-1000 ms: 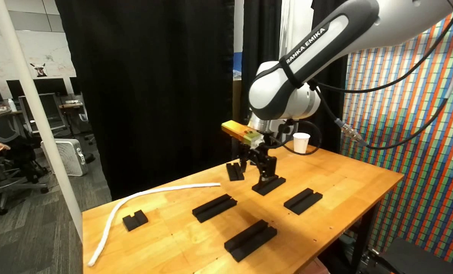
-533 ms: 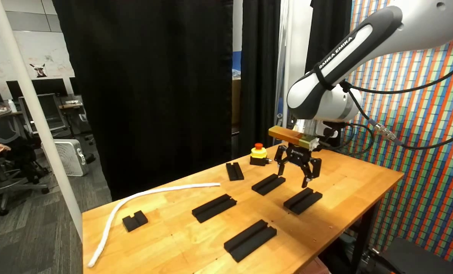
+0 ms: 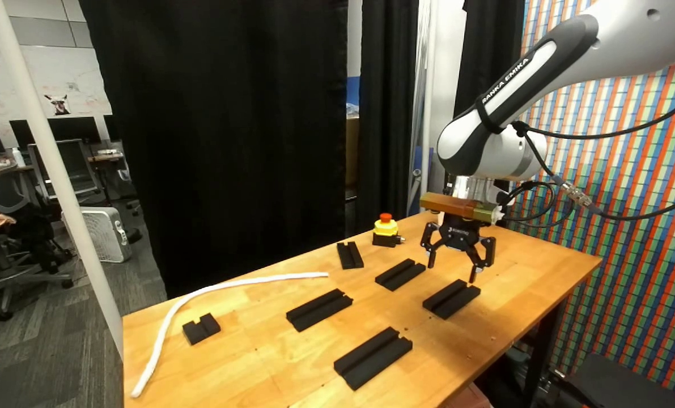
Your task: Attach some of the black objects at their width to make one long black strip
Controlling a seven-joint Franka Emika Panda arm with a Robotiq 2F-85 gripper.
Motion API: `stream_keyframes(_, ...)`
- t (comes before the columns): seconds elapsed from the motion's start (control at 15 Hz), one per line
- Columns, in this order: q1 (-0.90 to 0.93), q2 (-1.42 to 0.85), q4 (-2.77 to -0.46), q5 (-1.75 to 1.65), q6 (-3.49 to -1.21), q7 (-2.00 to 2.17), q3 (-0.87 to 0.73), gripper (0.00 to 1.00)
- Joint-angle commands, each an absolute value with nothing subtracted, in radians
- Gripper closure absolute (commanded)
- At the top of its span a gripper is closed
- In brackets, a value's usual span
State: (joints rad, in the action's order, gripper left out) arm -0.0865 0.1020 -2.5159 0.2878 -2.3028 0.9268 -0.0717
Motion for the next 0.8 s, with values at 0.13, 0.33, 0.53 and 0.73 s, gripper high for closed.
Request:
stream_keyframes(0.13, -0.106, 0.034, -2.481, 0.331, -2.371, 0.938, -0.085, 0.0)
stream_keyframes(0.33, -0.105, -0.025, -2.452, 0.347, -2.397, 0.946, -0.087, 0.0)
stream_keyframes(0.53, -0.101, -0.081, -2.426, 0.349, -2.41, 0.96, -0.088, 0.0)
stream_keyframes(0.73, -0.096, -0.127, -2.409, 0.335, -2.409, 0.997, -0.092, 0.0)
